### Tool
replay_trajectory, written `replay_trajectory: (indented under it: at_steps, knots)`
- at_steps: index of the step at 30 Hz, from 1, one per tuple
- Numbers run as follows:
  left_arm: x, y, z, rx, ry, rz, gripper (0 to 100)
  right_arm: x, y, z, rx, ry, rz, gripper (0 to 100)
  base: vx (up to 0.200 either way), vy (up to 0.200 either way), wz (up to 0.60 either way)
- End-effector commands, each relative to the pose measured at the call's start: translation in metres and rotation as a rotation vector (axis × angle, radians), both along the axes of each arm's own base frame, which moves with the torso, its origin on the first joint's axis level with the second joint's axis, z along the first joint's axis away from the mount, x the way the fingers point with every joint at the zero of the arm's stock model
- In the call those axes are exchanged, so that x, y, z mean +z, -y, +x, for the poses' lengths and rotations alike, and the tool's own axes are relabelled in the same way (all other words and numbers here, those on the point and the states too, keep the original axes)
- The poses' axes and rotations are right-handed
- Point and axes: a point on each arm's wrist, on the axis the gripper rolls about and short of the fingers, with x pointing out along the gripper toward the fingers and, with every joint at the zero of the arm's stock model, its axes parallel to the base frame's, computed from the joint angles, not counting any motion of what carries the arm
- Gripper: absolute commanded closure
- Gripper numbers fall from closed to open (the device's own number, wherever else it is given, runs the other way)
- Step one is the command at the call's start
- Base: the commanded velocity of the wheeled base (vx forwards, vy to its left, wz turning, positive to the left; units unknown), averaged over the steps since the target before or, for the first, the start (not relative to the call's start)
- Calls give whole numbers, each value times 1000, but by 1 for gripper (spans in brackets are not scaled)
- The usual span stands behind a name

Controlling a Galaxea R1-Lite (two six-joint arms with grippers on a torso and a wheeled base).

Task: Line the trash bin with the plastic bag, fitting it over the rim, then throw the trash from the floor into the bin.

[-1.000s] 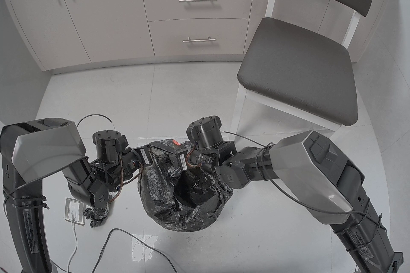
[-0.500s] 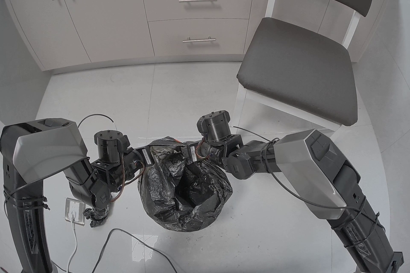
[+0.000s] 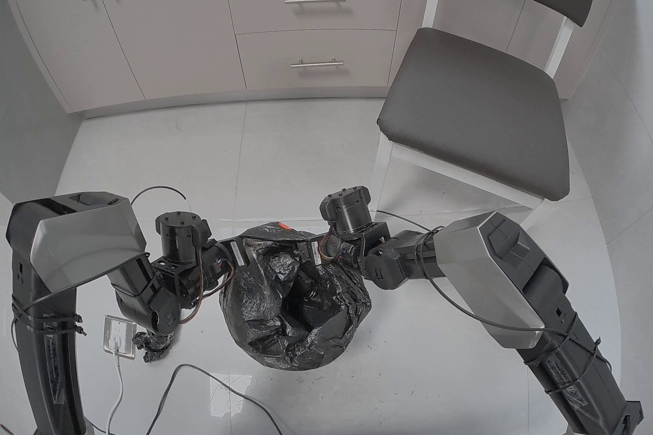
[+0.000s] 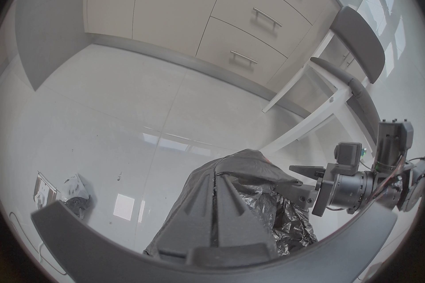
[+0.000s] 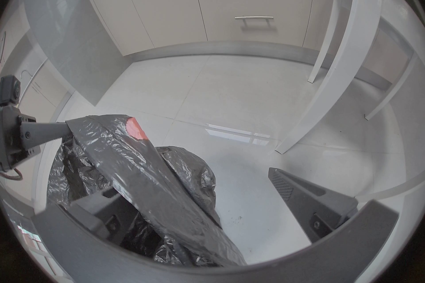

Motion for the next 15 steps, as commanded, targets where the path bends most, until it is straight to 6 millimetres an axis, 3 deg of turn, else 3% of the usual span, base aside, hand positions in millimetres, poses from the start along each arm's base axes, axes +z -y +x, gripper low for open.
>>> replay_trajectory:
  at_steps: [1, 8, 15]
  knots:
    - [-10, 4, 1, -20, -20, -1, 100, 10, 3, 1, -5, 11, 8, 0, 0, 0, 0]
    - [-14, 9, 2, -41, -26, -3, 100, 22, 4, 2, -13, 22, 27, 0, 0, 0, 0]
    - [-24, 12, 4, -48, -42, 1, 100, 20, 12, 8, -31, 20, 25, 0, 0, 0, 0]
